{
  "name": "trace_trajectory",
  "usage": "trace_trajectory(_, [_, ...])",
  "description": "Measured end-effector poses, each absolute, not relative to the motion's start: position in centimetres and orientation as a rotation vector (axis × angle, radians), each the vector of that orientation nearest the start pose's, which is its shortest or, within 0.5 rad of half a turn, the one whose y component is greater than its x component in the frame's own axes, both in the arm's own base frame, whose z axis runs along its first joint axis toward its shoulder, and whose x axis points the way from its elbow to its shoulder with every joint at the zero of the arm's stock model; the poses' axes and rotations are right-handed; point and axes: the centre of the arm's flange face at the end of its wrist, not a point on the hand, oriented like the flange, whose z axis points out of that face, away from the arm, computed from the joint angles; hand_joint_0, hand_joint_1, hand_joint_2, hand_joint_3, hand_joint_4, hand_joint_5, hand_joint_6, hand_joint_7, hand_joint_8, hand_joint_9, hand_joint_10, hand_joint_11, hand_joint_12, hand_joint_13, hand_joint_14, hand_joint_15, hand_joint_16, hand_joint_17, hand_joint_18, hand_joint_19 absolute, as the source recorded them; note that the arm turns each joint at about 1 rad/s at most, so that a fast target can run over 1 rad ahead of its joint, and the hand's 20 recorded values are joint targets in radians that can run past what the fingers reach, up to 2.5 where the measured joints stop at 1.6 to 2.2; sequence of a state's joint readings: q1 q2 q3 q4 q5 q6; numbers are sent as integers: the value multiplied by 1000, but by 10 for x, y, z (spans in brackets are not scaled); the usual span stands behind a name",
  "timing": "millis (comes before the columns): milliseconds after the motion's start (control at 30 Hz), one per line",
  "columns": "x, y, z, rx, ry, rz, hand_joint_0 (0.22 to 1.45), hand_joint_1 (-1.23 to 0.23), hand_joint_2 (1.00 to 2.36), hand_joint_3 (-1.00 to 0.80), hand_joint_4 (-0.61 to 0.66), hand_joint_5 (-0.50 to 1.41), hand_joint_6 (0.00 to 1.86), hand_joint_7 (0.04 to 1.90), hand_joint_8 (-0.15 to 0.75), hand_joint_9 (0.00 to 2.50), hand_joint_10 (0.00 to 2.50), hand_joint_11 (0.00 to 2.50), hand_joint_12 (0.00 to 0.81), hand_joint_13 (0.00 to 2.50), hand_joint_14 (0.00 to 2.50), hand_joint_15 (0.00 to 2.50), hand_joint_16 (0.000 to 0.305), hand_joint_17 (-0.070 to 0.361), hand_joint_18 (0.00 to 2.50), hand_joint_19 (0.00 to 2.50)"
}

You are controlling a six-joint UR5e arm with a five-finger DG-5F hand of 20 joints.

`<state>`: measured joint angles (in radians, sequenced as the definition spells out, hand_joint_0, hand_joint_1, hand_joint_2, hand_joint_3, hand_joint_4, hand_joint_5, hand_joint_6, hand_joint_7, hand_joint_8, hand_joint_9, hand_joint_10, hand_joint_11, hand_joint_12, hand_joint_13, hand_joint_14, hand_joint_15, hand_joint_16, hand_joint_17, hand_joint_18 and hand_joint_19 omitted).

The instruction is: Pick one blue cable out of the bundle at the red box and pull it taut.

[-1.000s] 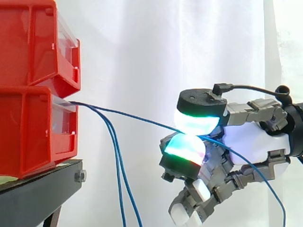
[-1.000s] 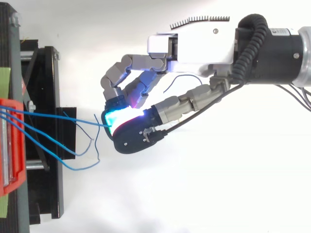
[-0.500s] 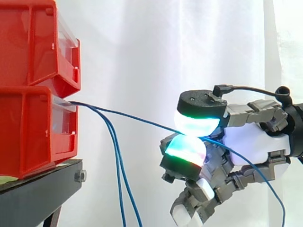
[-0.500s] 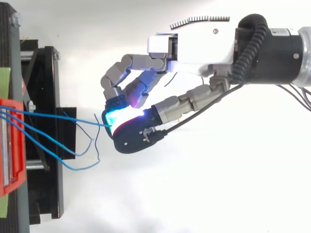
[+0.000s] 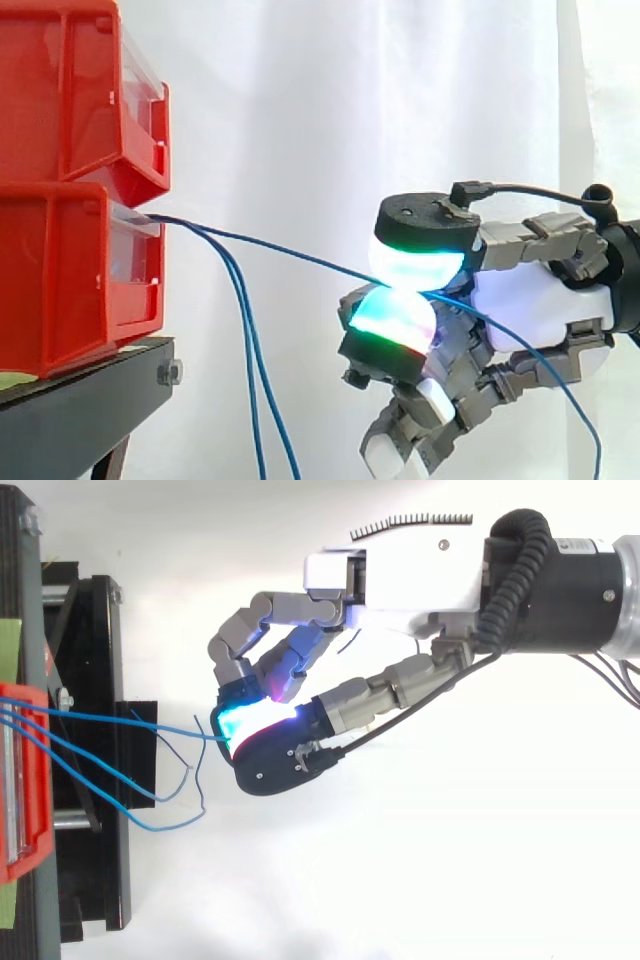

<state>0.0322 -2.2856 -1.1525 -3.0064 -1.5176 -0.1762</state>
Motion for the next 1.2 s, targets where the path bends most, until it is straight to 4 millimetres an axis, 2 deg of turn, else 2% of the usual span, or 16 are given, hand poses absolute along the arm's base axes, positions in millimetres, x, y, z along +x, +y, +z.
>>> trace_trajectory(1067, [739, -115, 253, 1194, 1403, 982, 658, -836, 1012, 66, 56, -133, 906, 1387, 368, 954, 18, 896, 389, 706, 17, 470, 58, 131, 526, 332])
trace_trajectory(1200, [732, -115, 240, 1210, 1425, 969, 659, -836, 1012, 60, 57, -133, 906, 1384, 367, 950, 18, 892, 388, 703, 17, 470, 58, 130, 524, 340])
